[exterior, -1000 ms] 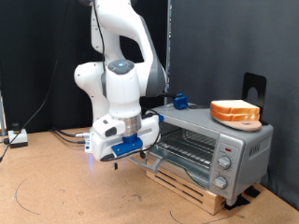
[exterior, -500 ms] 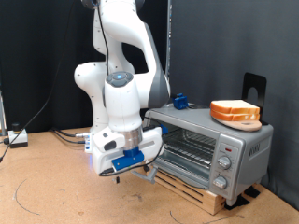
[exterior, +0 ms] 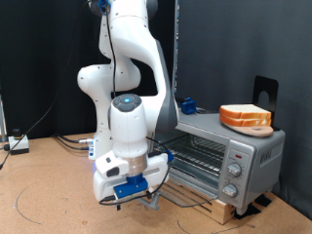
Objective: Make a piece of toast with the oven
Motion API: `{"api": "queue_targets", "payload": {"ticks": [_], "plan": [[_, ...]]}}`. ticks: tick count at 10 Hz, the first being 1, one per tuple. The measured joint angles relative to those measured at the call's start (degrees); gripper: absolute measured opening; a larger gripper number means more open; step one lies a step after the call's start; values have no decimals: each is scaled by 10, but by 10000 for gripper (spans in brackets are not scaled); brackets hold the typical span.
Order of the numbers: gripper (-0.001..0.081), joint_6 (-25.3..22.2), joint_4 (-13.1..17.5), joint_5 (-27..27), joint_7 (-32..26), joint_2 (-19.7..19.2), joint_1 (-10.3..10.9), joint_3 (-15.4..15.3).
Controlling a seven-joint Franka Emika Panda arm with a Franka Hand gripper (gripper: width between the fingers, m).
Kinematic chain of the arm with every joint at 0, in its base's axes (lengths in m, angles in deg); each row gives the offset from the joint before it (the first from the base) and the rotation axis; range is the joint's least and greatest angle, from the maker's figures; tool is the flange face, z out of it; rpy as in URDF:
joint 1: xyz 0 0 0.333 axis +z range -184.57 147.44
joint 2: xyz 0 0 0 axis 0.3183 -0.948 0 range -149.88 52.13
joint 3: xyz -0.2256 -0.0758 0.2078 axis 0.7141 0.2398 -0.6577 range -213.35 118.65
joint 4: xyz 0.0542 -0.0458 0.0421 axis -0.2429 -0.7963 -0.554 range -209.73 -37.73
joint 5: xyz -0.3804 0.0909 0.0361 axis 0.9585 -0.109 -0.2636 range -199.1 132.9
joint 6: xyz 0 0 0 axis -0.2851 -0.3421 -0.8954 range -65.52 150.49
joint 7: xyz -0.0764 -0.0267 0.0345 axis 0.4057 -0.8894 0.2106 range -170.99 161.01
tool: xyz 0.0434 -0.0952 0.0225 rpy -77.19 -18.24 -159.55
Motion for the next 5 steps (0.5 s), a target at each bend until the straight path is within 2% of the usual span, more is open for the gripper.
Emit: {"api": "queue_targets", "payload": {"ticks": [3,5], "plan": [[807,-2,5,49,60,-25,10,16],[807,-3,-5,71,65,-23,9,36]]}}
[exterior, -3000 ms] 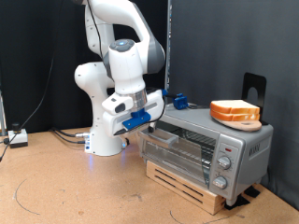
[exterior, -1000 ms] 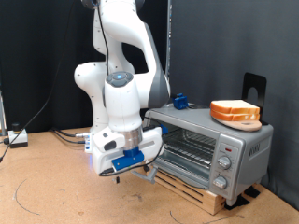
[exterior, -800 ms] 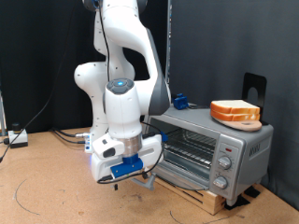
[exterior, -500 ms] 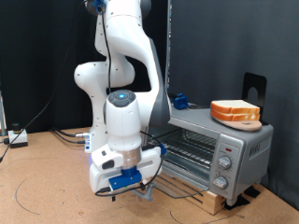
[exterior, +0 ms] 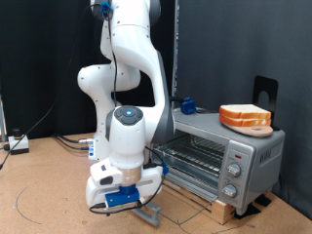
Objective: Make a piece of toast with the oven
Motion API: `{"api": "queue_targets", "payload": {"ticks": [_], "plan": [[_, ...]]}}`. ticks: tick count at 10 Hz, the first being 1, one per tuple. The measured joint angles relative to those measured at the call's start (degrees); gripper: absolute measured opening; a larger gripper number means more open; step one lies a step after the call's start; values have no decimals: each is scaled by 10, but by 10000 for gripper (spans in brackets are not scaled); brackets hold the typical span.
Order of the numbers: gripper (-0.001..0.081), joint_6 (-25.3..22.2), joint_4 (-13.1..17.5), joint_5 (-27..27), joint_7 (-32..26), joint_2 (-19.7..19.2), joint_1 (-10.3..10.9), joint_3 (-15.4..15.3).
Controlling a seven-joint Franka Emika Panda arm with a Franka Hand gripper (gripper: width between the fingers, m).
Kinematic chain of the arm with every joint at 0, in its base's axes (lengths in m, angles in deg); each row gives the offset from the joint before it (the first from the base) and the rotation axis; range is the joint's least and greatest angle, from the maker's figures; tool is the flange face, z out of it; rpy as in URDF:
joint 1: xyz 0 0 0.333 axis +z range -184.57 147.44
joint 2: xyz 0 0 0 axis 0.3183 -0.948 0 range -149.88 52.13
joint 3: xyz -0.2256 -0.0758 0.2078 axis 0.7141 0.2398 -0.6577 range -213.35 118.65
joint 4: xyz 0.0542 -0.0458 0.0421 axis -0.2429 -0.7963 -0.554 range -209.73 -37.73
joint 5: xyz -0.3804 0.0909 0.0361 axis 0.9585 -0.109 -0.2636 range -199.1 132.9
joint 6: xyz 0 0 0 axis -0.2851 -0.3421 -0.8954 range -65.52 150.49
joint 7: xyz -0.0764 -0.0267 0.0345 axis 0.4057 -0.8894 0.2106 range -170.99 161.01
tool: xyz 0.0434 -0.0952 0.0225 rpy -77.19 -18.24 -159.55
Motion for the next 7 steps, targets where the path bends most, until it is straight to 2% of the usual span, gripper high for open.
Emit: {"api": "queue_targets", "payload": {"ticks": [2,5,6,7], "plan": [[807,4,-18,3,-26,18,-8,12],[807,-6,-45,-1,-82,74,-29,14],[807,-6,-46,0,-78,74,-29,14],[807,-21,-44,-34,-111,75,-33,6]]}}
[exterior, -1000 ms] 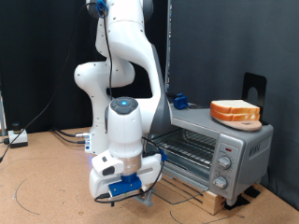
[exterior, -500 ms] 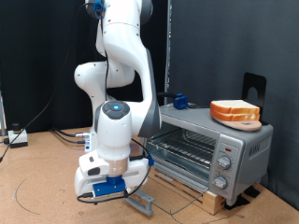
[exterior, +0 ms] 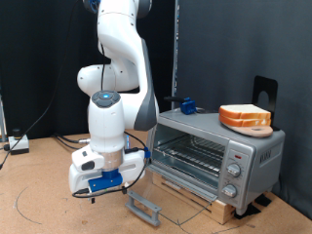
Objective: Make a piece of toast with the oven
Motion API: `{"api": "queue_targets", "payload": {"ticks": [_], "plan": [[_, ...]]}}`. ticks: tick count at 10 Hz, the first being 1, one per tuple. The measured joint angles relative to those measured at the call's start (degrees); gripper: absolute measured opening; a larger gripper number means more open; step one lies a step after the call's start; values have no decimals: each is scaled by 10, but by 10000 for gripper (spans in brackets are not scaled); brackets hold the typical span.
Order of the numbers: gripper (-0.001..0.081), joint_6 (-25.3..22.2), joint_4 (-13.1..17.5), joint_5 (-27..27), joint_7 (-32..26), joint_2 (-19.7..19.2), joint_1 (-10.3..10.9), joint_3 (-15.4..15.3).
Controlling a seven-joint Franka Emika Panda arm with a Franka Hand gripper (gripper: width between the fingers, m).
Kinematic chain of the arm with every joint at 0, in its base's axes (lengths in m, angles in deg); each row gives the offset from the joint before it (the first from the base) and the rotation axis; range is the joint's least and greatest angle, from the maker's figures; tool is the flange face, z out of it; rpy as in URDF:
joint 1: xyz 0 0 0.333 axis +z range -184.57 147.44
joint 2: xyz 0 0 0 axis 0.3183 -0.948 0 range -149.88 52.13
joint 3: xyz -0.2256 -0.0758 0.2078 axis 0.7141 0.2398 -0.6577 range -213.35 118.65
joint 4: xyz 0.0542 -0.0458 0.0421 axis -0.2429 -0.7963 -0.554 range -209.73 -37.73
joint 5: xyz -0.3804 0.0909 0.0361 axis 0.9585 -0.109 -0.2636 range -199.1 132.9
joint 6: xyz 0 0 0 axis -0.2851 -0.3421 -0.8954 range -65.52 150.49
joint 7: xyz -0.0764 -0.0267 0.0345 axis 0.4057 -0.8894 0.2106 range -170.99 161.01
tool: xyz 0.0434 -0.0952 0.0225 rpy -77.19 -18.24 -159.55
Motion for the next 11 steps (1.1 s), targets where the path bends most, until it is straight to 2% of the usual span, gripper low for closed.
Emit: {"api": "queue_targets", "payload": {"ticks": [2,4,8,11], "plan": [[807,-65,6,-108,-121,30,-13,-20],[807,-130,9,-156,-177,68,-16,-22],[807,-232,13,-170,-189,143,-20,-13],[807,-289,16,-139,-189,195,-30,-4]]}}
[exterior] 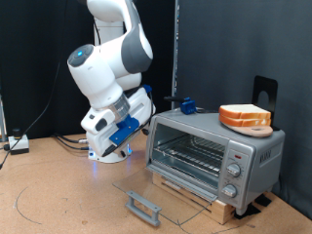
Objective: Make a piece of toast with the oven
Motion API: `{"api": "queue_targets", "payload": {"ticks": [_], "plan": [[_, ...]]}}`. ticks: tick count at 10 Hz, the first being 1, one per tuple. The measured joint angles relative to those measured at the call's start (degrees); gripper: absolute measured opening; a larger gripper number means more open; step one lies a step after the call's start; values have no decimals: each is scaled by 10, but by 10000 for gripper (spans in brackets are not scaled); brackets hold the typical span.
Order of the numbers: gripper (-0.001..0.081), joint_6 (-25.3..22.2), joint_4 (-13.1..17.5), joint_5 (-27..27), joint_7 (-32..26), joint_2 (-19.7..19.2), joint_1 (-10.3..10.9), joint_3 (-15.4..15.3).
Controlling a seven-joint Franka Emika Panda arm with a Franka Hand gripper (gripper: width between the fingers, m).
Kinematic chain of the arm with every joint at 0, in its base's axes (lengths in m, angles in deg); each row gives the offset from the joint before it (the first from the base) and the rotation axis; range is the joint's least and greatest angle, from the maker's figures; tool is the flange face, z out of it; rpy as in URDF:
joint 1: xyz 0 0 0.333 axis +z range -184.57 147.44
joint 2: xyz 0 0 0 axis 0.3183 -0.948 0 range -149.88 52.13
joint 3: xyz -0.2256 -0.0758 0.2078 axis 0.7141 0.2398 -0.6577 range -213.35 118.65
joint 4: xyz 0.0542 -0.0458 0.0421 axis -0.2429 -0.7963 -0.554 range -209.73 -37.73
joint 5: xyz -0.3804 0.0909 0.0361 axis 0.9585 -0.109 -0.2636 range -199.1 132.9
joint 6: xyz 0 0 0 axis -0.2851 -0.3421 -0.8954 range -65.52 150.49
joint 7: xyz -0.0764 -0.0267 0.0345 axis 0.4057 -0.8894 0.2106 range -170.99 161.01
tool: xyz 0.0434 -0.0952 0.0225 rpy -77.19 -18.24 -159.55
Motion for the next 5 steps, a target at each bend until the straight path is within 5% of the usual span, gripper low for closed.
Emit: {"api": "queue_targets", "payload": {"ticks": [3,5], "plan": [[807,-18,-5,22,10,31,-7,3],[807,-51,-1,-26,-58,38,2,3]]}}
